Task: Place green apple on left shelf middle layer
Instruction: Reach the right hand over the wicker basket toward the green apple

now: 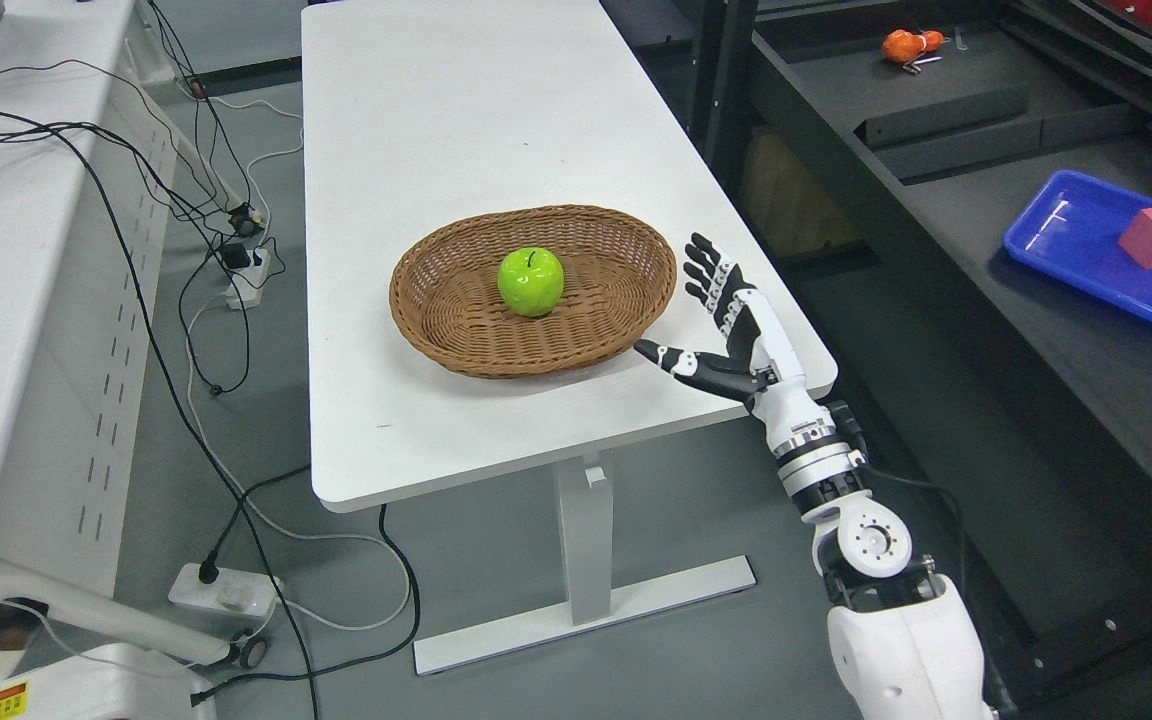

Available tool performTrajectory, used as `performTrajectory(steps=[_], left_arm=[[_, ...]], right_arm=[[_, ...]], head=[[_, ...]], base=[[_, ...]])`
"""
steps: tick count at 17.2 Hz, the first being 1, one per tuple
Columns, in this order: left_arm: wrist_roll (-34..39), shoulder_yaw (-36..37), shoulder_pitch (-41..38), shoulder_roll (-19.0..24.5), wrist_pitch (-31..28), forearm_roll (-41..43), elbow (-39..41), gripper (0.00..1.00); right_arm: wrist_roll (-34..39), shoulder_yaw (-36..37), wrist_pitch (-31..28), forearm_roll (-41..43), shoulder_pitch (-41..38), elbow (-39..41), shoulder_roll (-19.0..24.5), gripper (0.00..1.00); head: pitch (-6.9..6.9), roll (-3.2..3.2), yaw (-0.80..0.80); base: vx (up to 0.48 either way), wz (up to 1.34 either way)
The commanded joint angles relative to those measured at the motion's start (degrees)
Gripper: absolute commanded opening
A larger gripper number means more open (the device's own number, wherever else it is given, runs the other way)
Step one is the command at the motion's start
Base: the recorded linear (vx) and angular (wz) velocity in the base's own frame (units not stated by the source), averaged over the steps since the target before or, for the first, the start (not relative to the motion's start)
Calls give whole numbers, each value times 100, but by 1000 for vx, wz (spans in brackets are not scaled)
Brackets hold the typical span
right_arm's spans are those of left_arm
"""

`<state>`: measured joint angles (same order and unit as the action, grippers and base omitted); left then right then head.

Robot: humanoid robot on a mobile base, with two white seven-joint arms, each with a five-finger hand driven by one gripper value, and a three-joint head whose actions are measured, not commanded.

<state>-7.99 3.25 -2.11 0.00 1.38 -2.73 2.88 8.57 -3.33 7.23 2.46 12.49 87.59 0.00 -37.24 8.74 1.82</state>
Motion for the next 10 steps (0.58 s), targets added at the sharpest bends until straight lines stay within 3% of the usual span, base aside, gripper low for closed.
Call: performTrajectory(steps=[1,6,8,10], left_arm=[[-1,0,0,100,2,0,2,100],[-1,0,0,100,3,0,2,100],[-1,0,0,100,2,0,2,100],[8,0,0,100,2,0,2,100]], right_arm=[[-4,-27,-11,1,-1,3,-100,100],[-5,-9,103,-60,34,3,-100,100],[-13,-306,130,-1266,244,21,-100,100],[-48,-667,122,-3478,752,12,-350,100]], head=[[0,0,0],[0,0,0],[0,0,0],[0,0,0]], base=[[32,49],[15,25],[0,0],[0,0]])
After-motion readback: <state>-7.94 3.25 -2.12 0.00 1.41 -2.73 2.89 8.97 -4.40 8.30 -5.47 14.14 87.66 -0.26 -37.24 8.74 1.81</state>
